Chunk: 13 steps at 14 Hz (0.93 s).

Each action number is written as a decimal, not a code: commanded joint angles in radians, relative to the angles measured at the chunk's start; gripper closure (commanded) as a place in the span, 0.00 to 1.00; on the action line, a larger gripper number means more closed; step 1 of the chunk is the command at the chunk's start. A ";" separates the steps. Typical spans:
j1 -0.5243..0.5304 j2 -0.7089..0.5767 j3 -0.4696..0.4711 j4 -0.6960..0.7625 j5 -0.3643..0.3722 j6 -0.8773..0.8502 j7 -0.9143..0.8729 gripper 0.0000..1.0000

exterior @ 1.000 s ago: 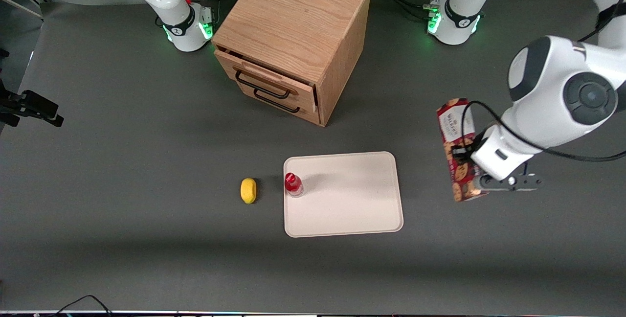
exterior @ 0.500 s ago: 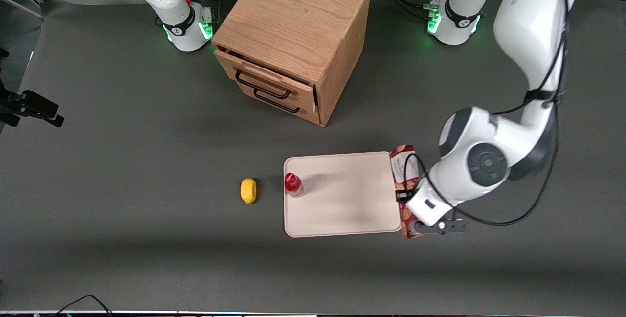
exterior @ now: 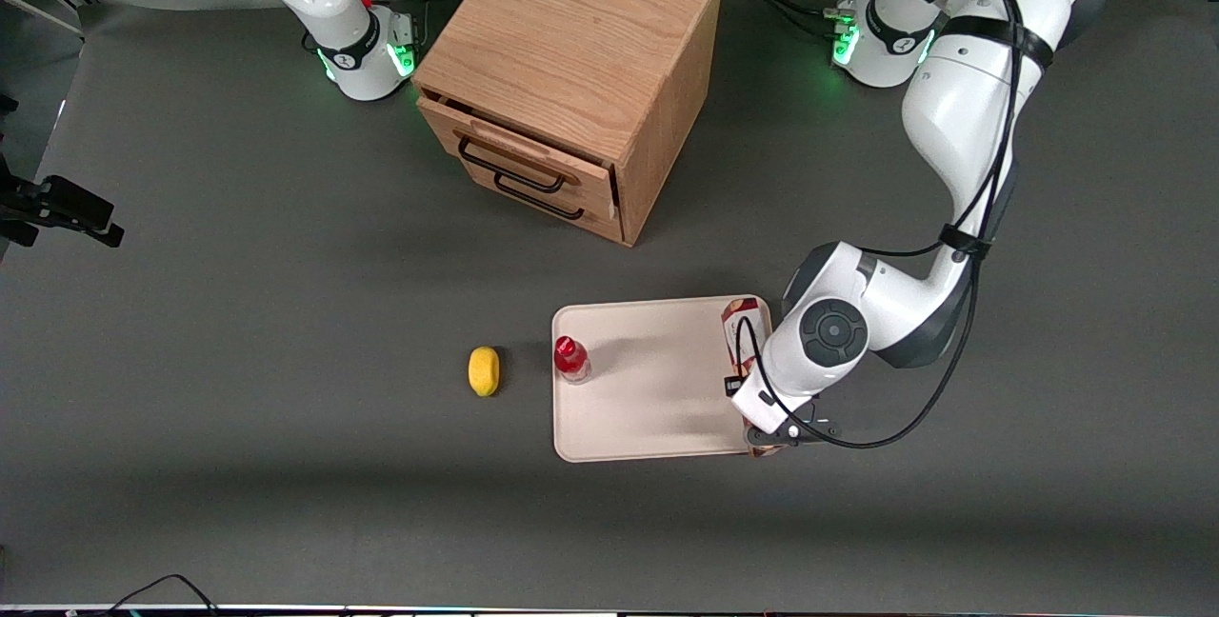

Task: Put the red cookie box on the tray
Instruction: 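Lift the box and carry it with the left gripper over the white tray, then lower the box onto the tray and open the left gripper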

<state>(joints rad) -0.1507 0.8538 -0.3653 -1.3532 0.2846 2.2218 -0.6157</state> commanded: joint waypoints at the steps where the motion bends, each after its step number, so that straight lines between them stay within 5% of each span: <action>1: 0.000 -0.033 0.011 -0.081 0.018 0.065 -0.030 1.00; 4: 0.006 -0.035 0.012 -0.109 0.019 0.062 -0.030 1.00; 5: 0.010 -0.035 0.014 -0.109 0.019 0.064 -0.030 0.74; 6: 0.011 -0.035 0.014 -0.109 0.019 0.067 -0.027 0.01; 13: 0.092 -0.231 0.011 -0.122 -0.060 0.036 -0.013 0.00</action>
<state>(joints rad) -0.0834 0.7514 -0.3573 -1.4174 0.2696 2.2858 -0.6224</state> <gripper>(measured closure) 0.057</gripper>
